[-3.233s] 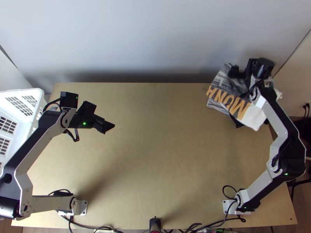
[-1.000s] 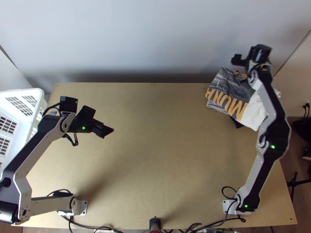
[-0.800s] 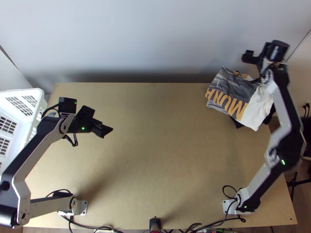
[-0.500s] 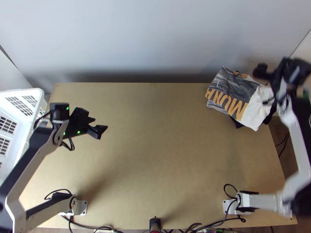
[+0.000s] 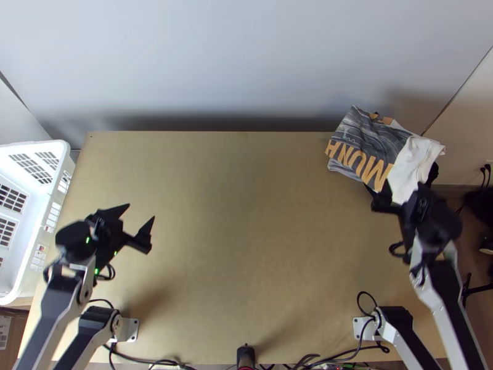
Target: Fold the t-shirt
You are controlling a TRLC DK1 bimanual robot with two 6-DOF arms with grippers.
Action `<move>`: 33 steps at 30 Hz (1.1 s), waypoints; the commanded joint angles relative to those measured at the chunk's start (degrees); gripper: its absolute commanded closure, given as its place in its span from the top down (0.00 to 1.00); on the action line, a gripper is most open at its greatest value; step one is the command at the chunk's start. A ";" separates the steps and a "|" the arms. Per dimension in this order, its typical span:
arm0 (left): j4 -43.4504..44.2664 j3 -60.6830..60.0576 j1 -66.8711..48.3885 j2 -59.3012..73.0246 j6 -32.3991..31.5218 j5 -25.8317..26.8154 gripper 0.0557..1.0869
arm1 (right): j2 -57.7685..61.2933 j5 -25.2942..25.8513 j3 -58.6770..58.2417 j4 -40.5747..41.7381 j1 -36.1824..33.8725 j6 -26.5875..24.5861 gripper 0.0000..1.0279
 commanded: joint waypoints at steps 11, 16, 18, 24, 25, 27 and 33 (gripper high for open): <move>10.47 -17.75 3.26 -29.27 -1.49 -0.39 0.95 | -12.00 0.04 -21.89 15.19 3.47 -1.68 0.96; 14.34 -21.88 2.38 -34.89 -2.28 -0.31 0.95 | -14.11 0.04 -24.70 16.68 3.55 -1.59 0.96; 13.55 -22.32 2.12 -35.16 -2.02 -0.22 0.95 | -15.51 0.04 -26.02 17.65 3.64 -1.59 0.96; 8.89 -22.59 -0.35 -35.16 -1.49 -0.13 0.95 | -23.25 -0.04 -28.39 15.45 4.87 0.26 0.96; 6.87 -22.59 -1.14 -35.16 -1.23 -0.13 0.95 | -24.04 -0.04 -28.39 14.57 5.14 1.13 0.96; 4.76 -22.59 -2.02 -35.24 -0.61 -0.13 0.95 | -25.62 -0.04 -28.39 11.06 5.75 2.72 0.96; -0.16 -22.50 -1.84 -35.33 -1.49 -0.22 0.95 | -38.45 -0.04 -28.48 -6.69 11.20 3.42 0.96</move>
